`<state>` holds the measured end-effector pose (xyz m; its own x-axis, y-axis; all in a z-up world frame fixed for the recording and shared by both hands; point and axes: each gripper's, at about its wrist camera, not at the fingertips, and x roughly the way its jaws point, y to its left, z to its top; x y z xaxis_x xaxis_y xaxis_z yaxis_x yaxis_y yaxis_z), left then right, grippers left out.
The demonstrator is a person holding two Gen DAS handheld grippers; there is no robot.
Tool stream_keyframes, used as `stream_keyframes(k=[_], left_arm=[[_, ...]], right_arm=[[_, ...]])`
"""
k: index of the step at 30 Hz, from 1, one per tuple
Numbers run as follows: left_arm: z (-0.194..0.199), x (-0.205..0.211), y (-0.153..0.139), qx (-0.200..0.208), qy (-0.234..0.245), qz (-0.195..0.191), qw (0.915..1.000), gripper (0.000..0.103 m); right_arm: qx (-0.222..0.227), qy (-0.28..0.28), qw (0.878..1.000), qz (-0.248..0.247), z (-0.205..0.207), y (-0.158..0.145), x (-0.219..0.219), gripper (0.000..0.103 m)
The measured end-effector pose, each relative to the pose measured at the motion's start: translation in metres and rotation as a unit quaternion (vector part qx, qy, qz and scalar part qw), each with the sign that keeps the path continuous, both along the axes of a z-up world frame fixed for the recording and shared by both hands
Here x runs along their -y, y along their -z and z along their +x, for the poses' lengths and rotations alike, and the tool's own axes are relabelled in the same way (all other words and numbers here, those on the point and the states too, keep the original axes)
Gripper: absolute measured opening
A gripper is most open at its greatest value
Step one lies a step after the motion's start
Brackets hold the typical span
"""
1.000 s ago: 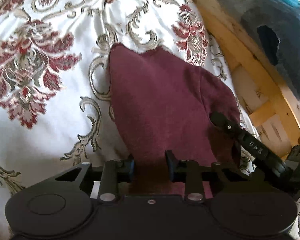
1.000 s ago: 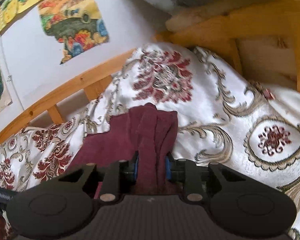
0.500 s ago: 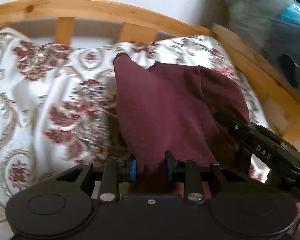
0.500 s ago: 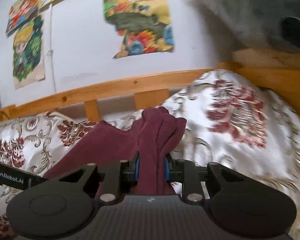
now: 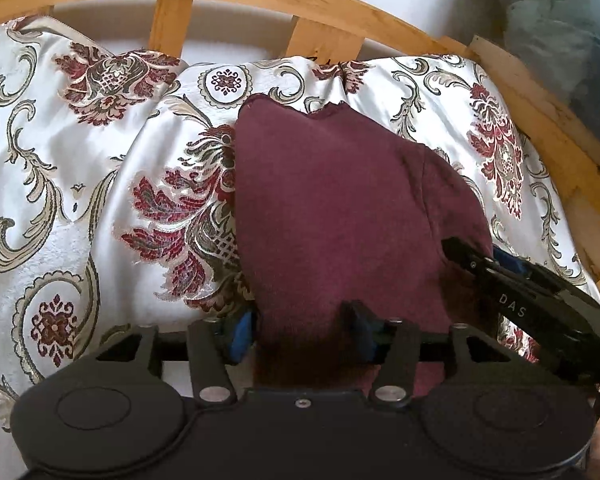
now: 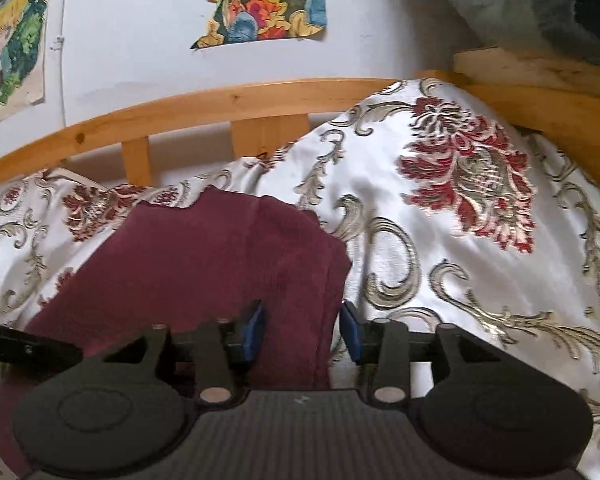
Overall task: Fold small clothes
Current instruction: 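Open both tools and lift them away from the folded shirt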
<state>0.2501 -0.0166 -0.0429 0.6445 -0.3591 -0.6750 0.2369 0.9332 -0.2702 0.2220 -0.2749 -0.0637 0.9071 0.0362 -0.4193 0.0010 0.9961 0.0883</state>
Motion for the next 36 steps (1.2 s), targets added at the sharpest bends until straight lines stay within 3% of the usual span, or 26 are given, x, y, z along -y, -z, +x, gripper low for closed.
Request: stream_keyframes(k=[5, 11, 16, 23, 29, 36], left_arm=[[-0.008, 0.0, -0.003, 0.005, -0.016, 0.012, 0.9998, 0.084], [-0.028, 0.002, -0.016, 0.038, -0.035, 0.043, 0.9977, 0.098], [-0.055, 0.003, -0.029, 0.08, -0.065, 0.062, 0.9927, 0.102], [-0.099, -0.008, -0.042, 0.109, -0.103, 0.048, 0.9875, 0.102], [-0.141, -0.019, -0.056, 0.146, -0.088, 0.076, 0.9824, 0.102], [-0.187, -0.04, -0.063, 0.17, -0.082, 0.076, 0.979, 0.102]], right_arm=[[0.007, 0.006, 1.0, -0.015, -0.012, -0.006, -0.001, 0.062], [0.029, 0.012, 0.999, -0.021, -0.043, -0.017, -0.005, 0.086], [0.045, 0.018, 0.999, -0.001, -0.073, -0.032, -0.005, 0.102], [0.1, 0.029, 0.995, 0.011, -0.12, -0.057, -0.008, 0.103], [0.14, 0.03, 0.99, 0.008, -0.165, -0.072, -0.021, 0.103], [0.14, 0.024, 0.99, 0.008, -0.209, -0.075, -0.034, 0.103]])
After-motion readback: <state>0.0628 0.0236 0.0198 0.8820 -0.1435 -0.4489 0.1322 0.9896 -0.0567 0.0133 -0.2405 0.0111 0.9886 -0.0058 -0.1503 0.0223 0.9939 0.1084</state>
